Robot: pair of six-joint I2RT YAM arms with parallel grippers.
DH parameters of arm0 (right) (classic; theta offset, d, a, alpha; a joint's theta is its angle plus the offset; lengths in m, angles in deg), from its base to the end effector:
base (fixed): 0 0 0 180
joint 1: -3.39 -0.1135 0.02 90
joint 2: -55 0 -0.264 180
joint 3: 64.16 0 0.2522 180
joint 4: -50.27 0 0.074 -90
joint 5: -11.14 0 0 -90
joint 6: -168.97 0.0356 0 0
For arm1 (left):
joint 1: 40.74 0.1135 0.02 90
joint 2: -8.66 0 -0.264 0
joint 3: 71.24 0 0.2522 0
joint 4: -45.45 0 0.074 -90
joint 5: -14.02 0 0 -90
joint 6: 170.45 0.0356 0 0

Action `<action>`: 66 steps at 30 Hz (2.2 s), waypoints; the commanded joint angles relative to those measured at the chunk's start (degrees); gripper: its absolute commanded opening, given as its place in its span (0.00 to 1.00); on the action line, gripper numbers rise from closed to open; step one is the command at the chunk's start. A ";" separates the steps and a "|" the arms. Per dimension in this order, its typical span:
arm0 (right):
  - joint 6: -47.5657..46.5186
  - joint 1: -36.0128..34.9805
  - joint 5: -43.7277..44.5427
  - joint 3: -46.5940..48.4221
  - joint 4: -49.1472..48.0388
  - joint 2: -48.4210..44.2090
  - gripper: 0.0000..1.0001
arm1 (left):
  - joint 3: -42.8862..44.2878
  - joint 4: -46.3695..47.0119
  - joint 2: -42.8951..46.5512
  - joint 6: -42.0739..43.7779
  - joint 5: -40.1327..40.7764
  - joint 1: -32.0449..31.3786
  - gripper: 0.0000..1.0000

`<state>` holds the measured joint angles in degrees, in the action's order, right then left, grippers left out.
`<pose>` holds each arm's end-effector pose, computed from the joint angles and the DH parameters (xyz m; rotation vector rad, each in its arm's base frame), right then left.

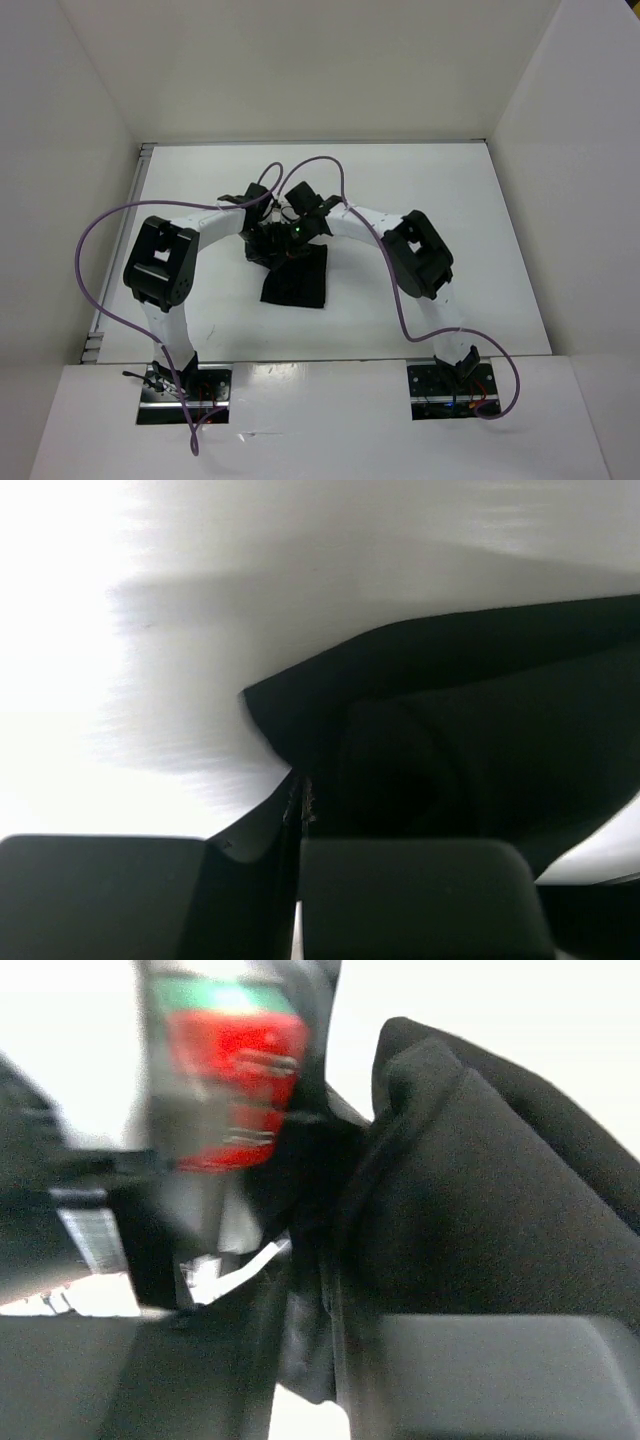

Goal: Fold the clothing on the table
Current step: Fold the skirt

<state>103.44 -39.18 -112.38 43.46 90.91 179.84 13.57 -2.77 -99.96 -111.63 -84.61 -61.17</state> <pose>0.3305 0.3303 0.1677 -0.6735 2.6995 1.1369 0.3437 -0.1337 0.1580 -0.2371 2.8888 -0.3964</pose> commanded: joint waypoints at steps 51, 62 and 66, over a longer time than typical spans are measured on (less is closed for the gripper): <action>5.85 -6.83 -9.90 -4.66 -7.89 0.76 0.00 | 4.01 -1.84 -4.59 7.71 -0.69 3.20 0.00; 6.47 -7.44 -9.64 -6.85 -10.35 2.54 0.00 | 4.01 -2.46 -0.11 6.39 0.54 6.44 0.00; 5.85 -7.44 -8.41 -6.85 -10.35 0.24 0.00 | 6.20 -4.74 0.51 6.39 2.73 6.45 0.00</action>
<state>109.19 -43.90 -119.92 37.06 79.85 180.56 18.03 -8.16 -101.97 -107.22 -83.73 -54.56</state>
